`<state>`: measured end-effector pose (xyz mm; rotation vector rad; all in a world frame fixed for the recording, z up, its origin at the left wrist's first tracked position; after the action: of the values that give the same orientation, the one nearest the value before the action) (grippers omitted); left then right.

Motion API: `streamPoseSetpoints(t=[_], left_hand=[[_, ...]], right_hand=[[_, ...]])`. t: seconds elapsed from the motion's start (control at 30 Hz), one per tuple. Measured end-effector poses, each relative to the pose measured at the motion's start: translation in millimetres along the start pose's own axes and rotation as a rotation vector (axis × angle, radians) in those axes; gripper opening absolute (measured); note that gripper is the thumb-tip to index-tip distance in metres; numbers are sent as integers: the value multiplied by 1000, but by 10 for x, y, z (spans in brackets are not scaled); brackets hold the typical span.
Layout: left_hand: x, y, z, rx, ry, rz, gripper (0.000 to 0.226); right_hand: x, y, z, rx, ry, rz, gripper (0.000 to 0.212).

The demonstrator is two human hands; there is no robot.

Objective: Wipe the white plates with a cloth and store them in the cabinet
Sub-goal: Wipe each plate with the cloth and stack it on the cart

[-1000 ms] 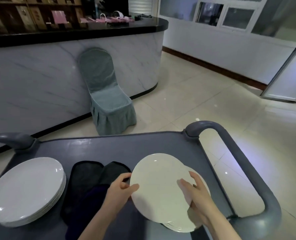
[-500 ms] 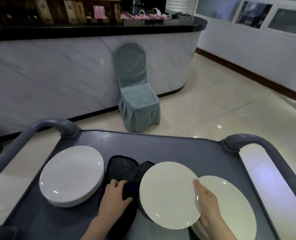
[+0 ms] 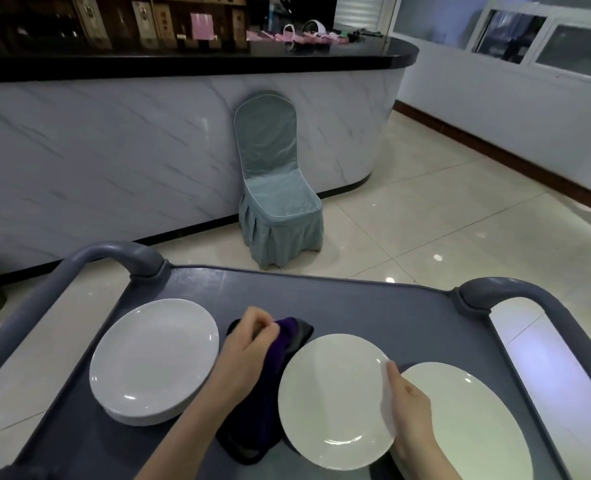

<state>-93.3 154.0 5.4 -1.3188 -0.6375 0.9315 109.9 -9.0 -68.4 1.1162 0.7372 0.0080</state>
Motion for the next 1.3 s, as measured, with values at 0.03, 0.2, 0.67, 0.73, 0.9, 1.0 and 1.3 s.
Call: streamPoseSetpoints(t=[0.03,0.2,0.67,0.73,0.9,1.0,1.3], left_hand=[[-53,-92,-70,-18,124,-28,11],[-280,-5,-338,187,673,66,22],[-370,327,-591,920,362,-371,68],[-477,274,-682,733,480,-429,60],[-264,93,-562,325,102,-372,32],[-142,112,-506,700,5,-333,63],[-365,271,-569,592,440,-390,46]], right_hand=[[-10,16,-45,8,-6,4,45],[-58,156,-195,96,-6,-54,47],[-325,439,-229,205,-44,88,49],[-341,429,-222,177,-43,98,49],[-398,395,-240,180,-27,75,58],[-448,445,-255,149,-33,109,52],[-414,480,-206,215,-91,65,52]])
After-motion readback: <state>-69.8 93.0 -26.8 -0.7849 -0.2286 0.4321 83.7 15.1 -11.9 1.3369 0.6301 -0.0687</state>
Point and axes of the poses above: each hand's wrist, its own x-axis towards the middle knuckle, its own z-axis out of the back of the hand, y = z × x, the point moved 1 cm from there along x, towards the middle knuckle, and after that the axes turned 4 degrees about -x, right-handed, at the moved point
